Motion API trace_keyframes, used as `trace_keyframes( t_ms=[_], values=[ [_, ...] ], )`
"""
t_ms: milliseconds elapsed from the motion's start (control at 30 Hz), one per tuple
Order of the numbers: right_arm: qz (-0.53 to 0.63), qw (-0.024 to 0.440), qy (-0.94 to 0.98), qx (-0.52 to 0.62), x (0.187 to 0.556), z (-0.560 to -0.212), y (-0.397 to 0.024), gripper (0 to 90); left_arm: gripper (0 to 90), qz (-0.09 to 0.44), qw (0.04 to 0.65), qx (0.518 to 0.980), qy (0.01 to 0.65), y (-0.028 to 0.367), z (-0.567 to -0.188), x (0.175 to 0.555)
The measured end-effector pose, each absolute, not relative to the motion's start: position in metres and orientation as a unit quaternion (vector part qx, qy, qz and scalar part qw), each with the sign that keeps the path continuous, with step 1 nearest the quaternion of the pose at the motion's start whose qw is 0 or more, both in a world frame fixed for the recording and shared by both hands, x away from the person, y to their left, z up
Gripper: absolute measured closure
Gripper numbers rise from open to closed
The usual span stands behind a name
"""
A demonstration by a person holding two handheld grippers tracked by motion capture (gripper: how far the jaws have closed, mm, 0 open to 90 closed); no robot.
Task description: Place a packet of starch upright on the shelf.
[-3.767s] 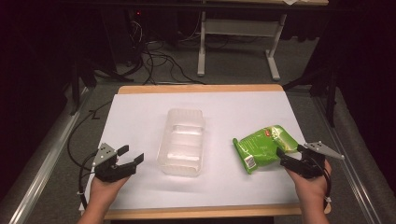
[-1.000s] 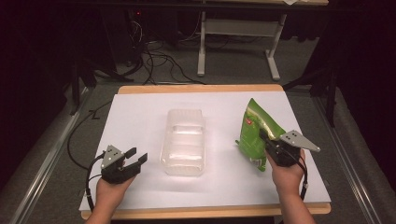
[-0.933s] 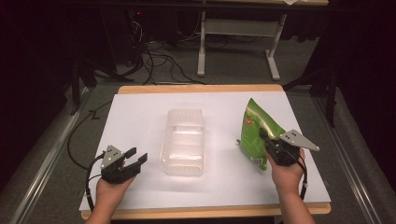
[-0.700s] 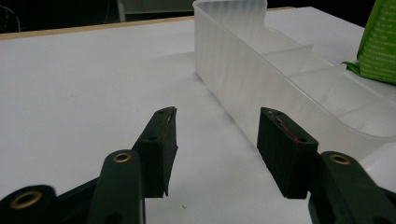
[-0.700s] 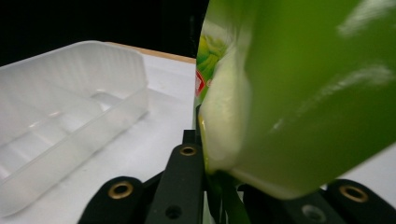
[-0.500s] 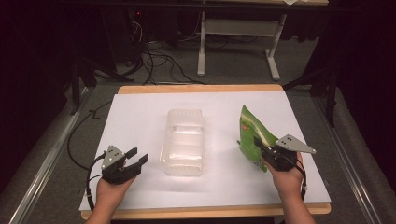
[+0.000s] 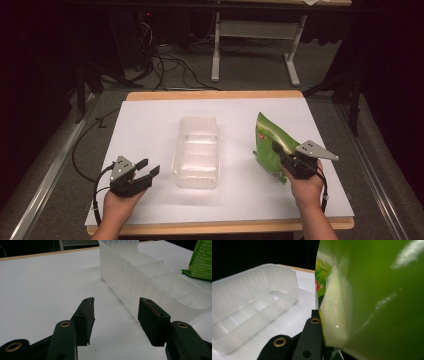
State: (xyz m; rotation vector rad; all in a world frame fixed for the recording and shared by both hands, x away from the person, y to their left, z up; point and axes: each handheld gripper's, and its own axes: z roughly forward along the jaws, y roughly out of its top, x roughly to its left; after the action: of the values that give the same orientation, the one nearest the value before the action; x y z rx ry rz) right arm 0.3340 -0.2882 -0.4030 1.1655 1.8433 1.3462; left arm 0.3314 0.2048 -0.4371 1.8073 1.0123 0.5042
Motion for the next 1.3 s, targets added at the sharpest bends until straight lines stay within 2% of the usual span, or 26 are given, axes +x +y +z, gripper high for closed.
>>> trace_keyframes(
  t_ms=[500,1100,1300],
  values=[
    [0.563,0.261,0.688,0.377,0.319,-0.366,-0.263,90.0,47.6,0.205,0.483,0.743,0.416,0.204,-0.437,0.331],
    [0.61,0.22,0.696,0.307,0.343,-0.338,-0.193,90.0,44.7,0.206,0.456,0.767,0.401,0.175,-0.444,0.328],
    [0.613,0.21,0.706,0.287,0.352,-0.336,-0.168,90.0,44.5,0.196,0.464,0.765,0.402,0.173,-0.445,0.328]
  ],
)
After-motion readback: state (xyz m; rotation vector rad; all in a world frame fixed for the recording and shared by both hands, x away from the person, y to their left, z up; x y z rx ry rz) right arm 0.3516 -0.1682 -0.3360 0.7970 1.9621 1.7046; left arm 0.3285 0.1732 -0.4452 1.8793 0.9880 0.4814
